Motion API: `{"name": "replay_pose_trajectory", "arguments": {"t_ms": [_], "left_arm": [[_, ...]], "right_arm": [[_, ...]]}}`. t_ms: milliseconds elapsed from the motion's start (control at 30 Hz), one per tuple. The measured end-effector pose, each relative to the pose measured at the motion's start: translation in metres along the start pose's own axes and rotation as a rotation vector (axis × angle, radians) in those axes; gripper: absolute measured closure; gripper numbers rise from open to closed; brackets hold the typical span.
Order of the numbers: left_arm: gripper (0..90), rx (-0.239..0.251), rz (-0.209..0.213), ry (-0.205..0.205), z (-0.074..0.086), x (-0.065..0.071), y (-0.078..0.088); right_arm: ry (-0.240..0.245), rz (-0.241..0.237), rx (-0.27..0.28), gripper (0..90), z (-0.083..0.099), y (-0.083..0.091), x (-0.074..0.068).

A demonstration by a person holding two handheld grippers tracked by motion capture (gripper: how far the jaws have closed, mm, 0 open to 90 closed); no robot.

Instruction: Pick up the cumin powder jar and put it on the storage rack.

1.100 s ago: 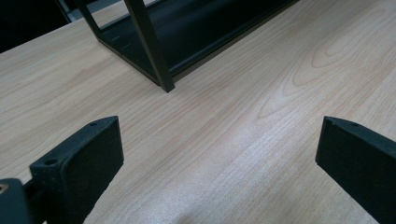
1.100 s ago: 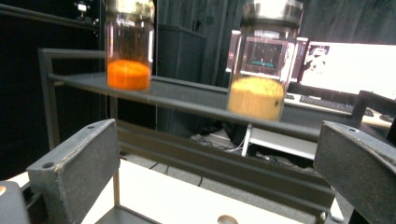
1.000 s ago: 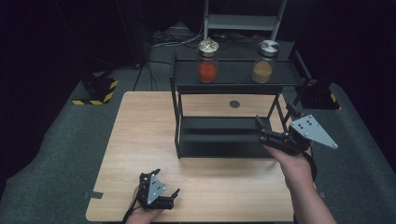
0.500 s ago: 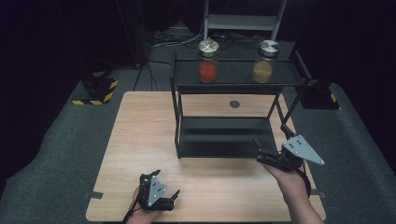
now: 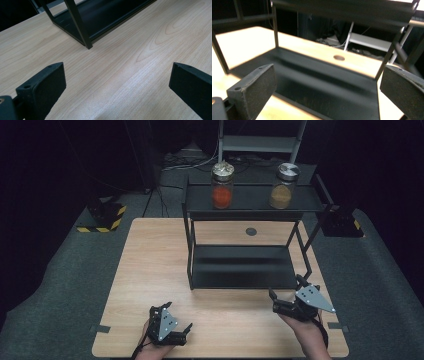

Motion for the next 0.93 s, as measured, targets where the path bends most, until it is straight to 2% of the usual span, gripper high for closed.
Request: {"name": "replay_pose_trajectory", "arguments": {"t_ms": [300,500,700,933], "left_arm": [[1.1,-0.003,-0.008,-0.013,0.0,0.002,0.0],[1.1,-0.007,-0.014,-0.032,-0.001,0.005,-0.001],[1.1,-0.01,-0.017,-0.038,-0.001,0.006,-0.001],[0.8,-0.013,-0.003,-0.01,-0.002,0.002,0.0]], "right_arm": [[0.002,-0.026,-0.089,0.0,0.033,0.0,-0.01],[0.012,-0.041,-0.137,0.0,0.048,0.001,-0.016],[0.032,-0.049,-0.168,0.0,0.054,0.003,-0.018],[0.064,-0.063,-0.186,0.0,0.051,0.002,-0.02]]}}
Point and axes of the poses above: each handheld gripper's, and its own axes: y roughly backward along the jaws, z roughly out of its underside, x roughly to its right, the point moved 2 cm from there along -y, roughly forward along the jaws, and after that the axes turned 10 degrees about y, right-handed, at the moved point
